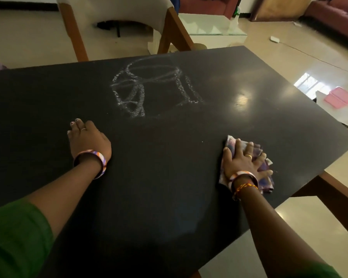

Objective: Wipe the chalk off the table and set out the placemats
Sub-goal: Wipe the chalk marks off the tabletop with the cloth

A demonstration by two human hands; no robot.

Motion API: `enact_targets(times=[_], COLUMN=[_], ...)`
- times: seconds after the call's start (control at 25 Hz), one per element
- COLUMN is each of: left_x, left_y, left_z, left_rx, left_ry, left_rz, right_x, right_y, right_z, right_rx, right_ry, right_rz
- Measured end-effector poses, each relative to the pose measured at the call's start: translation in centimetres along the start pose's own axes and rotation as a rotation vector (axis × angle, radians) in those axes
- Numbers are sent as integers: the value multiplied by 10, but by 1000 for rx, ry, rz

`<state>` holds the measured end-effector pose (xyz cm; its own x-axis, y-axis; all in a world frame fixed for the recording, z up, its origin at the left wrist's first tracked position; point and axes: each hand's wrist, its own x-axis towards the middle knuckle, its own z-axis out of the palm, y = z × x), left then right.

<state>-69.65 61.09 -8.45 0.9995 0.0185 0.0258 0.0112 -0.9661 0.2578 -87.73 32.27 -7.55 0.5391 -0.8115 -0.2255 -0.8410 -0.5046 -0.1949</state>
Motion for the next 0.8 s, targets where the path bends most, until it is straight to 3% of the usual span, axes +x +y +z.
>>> enact_targets(times=[0.12, 0.24, 0.36, 0.44, 0.56, 0.68, 0.8], left_x=[0, 0, 13, 28, 53, 66, 66], left_y=[1, 0, -17, -33, -50, -53, -54], left_z=[-1, -4, -17, -29, -29, -20, -11], left_rx=[46, 104, 251, 230, 198, 76, 20], left_ry=[-32, -84, -68, -40, -33, -68, -69], left_rz=[9, 21, 166, 284, 397, 289, 253], right_x=[-10, -27, -50, -49, -15, 24, 24], right_y=[-58, -145, -215, -230, -211, -169, -168], right_z=[18, 40, 59, 65, 57, 31, 23], right_rx=[-45, -63, -123, -163, -96, -43, -44], right_ry=[6, -31, -101, -115, -47, -18, -14], right_rz=[-111, -382, -715, -819, -636, -289, -123])
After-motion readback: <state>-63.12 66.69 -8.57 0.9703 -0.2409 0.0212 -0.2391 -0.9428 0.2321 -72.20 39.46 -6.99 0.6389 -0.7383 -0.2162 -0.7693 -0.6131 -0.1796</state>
